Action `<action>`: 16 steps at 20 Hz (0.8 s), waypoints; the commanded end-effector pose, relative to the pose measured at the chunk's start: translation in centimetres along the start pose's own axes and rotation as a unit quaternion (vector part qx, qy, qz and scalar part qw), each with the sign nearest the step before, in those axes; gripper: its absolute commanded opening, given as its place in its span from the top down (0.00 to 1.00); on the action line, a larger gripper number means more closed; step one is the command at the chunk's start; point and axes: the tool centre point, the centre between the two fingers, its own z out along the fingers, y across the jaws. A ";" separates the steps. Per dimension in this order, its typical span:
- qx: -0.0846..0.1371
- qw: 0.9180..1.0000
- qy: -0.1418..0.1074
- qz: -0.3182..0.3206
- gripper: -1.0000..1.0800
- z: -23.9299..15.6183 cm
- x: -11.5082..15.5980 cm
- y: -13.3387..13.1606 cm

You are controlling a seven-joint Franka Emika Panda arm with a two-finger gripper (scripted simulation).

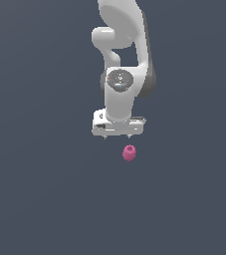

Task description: Pick up the object and move it to a goal position.

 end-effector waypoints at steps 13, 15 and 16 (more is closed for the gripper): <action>0.011 1.000 -0.010 0.021 0.04 1.0 0.0 0.4; 0.010 1.000 -0.008 0.017 0.04 1.1 0.1 0.2; 0.009 1.000 -0.006 0.013 0.04 1.1 0.3 0.0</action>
